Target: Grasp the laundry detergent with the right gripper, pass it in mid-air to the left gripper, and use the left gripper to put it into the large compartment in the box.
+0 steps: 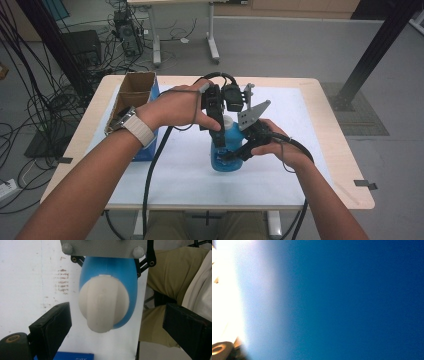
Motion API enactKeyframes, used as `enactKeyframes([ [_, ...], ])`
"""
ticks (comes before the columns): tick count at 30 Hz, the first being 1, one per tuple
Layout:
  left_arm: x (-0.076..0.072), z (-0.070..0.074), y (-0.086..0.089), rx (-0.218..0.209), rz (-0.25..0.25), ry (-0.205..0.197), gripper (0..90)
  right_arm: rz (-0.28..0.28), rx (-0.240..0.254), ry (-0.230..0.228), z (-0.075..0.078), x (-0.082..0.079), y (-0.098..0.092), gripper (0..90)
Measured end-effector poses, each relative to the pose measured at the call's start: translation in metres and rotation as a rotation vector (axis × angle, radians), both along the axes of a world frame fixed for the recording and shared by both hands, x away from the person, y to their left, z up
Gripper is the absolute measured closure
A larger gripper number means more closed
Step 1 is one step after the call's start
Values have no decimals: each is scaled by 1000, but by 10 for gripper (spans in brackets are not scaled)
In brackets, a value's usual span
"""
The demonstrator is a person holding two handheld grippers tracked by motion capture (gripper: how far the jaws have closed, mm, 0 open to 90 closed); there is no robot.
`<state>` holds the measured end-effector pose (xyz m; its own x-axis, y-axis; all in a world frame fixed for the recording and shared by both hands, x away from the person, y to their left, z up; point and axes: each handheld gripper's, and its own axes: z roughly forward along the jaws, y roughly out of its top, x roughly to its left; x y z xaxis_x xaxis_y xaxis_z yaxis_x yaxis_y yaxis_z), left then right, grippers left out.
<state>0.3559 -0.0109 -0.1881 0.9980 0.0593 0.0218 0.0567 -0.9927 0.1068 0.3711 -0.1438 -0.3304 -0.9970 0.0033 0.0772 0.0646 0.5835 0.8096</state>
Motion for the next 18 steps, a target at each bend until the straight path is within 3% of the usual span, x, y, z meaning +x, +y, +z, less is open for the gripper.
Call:
enactKeyframes([
  [18, -1, -4, -2, -4, -5, 0, 89, -1, -3, 0, 0, 0, 0, 430],
])
